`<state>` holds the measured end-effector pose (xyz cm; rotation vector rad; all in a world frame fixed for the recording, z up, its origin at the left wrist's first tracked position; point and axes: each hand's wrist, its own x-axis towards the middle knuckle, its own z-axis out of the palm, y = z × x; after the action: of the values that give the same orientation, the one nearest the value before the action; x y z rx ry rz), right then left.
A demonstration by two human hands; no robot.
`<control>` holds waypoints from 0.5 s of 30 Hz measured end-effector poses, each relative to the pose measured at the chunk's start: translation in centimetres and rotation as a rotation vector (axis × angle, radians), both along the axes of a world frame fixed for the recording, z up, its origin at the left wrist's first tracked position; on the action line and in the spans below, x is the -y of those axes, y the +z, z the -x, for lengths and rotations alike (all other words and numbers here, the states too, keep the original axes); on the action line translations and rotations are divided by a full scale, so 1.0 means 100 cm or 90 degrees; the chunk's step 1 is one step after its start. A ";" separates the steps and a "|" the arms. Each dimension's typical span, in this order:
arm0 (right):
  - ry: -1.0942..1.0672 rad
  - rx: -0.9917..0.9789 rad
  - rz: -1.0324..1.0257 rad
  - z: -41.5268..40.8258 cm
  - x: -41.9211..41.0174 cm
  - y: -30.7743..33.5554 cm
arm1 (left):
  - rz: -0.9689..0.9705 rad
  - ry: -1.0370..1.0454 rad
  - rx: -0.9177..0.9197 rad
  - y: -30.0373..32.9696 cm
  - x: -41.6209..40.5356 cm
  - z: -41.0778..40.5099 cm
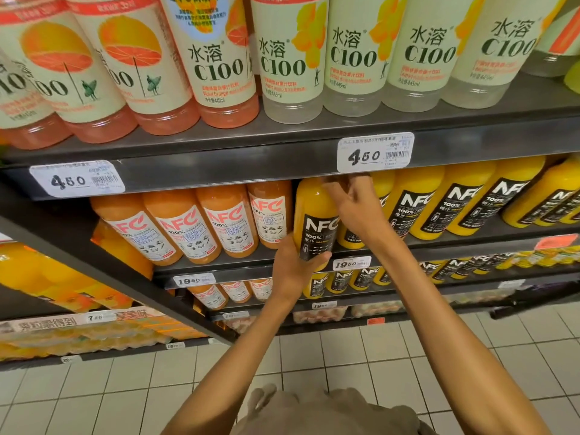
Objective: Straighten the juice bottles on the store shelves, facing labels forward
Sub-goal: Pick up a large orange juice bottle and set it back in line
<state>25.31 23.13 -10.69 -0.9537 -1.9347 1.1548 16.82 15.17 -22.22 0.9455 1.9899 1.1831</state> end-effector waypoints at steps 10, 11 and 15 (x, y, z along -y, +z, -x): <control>0.031 -0.082 -0.018 0.010 -0.004 -0.009 | 0.029 0.151 0.028 -0.011 -0.004 -0.012; 0.020 -0.064 -0.029 0.011 -0.005 -0.008 | 0.021 0.155 0.040 -0.011 -0.006 -0.013; -0.048 0.066 -0.087 0.007 -0.002 -0.010 | -0.006 0.158 0.063 -0.012 -0.013 -0.015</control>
<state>24.62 23.30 -11.73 -1.0216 -2.0124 0.9347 18.33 16.50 -23.42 0.6441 2.0656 1.3459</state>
